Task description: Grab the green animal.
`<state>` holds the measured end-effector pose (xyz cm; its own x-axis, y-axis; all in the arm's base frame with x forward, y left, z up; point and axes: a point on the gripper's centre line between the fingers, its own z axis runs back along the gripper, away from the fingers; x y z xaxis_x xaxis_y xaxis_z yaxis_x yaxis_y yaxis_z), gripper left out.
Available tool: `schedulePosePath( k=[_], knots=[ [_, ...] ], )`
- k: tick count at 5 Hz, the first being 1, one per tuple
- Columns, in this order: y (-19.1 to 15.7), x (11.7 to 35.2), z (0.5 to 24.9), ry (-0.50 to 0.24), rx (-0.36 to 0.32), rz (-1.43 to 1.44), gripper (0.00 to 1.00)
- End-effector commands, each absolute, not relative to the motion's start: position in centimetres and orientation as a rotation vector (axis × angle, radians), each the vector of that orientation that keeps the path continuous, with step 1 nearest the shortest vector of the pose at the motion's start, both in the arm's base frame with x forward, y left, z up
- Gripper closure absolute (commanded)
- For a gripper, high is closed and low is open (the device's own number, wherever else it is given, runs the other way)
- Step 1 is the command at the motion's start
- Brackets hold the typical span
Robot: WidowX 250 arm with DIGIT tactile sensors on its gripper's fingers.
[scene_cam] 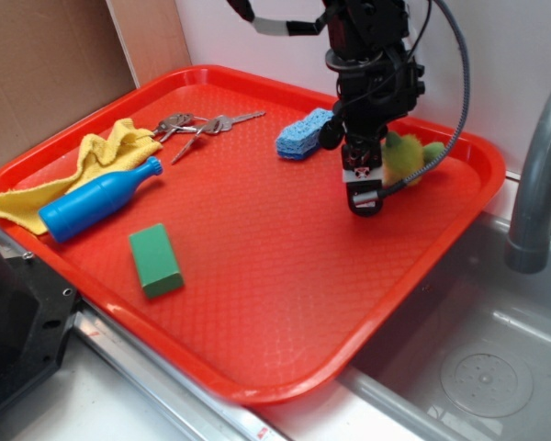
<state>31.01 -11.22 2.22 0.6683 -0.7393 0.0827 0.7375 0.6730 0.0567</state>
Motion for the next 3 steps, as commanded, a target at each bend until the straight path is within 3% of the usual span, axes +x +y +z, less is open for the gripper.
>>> schedulePosePath(
  k=[1,2,3],
  knots=[
    [-5.0,26.5,11.7,-0.144,0.028,-0.521,1.0],
    [-0.8,22.6,15.3,-0.063,0.039,-0.274,1.0],
    [-0.1,19.3,17.1,-0.11,0.017,-0.023,1.0]
  ],
)
